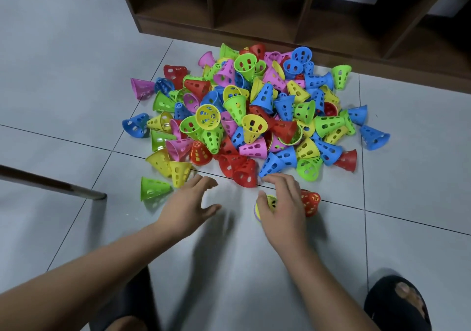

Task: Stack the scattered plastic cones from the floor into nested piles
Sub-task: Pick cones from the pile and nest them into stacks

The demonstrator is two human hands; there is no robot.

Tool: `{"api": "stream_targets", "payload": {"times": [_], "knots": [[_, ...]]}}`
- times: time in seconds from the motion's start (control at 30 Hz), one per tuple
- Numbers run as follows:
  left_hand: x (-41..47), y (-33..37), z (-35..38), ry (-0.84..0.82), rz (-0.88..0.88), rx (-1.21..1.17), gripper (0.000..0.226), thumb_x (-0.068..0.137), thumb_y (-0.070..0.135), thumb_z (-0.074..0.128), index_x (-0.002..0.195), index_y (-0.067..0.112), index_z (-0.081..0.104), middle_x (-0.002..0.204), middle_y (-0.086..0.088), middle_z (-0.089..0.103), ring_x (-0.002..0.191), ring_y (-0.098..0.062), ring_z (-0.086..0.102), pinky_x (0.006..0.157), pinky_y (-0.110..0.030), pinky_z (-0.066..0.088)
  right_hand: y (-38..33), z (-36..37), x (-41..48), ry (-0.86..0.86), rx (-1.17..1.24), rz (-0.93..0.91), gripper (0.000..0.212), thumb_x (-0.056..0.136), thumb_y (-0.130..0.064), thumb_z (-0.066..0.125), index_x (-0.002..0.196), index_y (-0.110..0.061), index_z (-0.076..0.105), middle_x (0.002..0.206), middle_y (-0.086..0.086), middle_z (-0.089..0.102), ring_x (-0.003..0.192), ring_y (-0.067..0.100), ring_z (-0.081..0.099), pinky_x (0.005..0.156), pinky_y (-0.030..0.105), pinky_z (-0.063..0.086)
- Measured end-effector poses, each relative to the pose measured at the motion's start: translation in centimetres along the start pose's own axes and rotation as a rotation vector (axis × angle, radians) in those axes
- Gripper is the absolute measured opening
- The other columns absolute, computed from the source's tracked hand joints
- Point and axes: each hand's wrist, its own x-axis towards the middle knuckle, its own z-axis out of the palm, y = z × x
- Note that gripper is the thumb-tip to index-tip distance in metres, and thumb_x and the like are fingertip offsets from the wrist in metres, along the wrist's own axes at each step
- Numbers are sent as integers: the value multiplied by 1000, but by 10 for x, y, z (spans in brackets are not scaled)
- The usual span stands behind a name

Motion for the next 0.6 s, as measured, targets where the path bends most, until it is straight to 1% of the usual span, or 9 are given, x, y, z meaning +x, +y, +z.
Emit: {"api": "stream_targets", "payload": {"times": [0.13, 0.2, 0.3, 0.37, 0.43, 0.5, 0.6], "knots": [[-7, -43, -18, 73, -107, 97, 54, 79, 34, 91, 125, 25, 63, 117, 5, 63, 104, -24, 65, 82, -39, 54, -13, 35, 22, -133, -91, -105, 29, 93, -19, 68, 122, -19, 64, 120, -7, 57, 115, 19, 56, 96, 39, 51], [-11, -61, -27, 117, -126, 192, 56, 76, 31, 92, 125, 25, 64, 120, 2, 64, 106, -30, 63, 83, -43, 51, -18, 55, 35, -178, -150, -122, 33, 93, -21, 67, 125, -16, 62, 122, -2, 57, 118, 25, 55, 99, 44, 51], [-17, -80, -41, 147, -200, 331, 65, 74, 32, 89, 133, 28, 61, 134, 2, 60, 123, -30, 54, 91, -47, 41, -24, 82, 57, -284, -253, -47, 53, 96, -30, 64, 146, -16, 52, 140, 5, 53, 133, 31, 47, 109, 49, 47], [-21, -91, -47, 127, -247, 380, 75, 72, 34, 89, 140, 29, 58, 142, 2, 57, 131, -29, 51, 95, -47, 40, -25, 94, 69, -338, -337, -20, 64, 99, -34, 62, 157, -17, 41, 152, 8, 47, 141, 31, 41, 114, 49, 42], [-23, -101, -48, 85, -279, 410, 80, 69, 36, 90, 142, 29, 57, 145, 2, 57, 133, -29, 52, 97, -48, 42, -23, 105, 77, -387, -417, -18, 67, 101, -38, 59, 161, -19, 35, 157, 8, 43, 144, 31, 40, 116, 49, 39], [-26, -110, -46, 43, -306, 431, 80, 68, 39, 90, 141, 29, 59, 143, 2, 59, 131, -30, 54, 97, -48, 44, -22, 112, 78, -414, -491, -27, 61, 101, -41, 56, 157, -20, 40, 154, 8, 47, 140, 31, 44, 113, 49, 37], [-31, -118, -41, 0, -328, 451, 73, 68, 38, 90, 136, 28, 64, 134, 1, 64, 124, -32, 58, 94, -48, 46, -23, 119, 70, -411, -533, -79, 41, 103, -44, 50, 136, -21, 56, 134, 5, 57, 124, 29, 52, 105, 45, 39]]}}
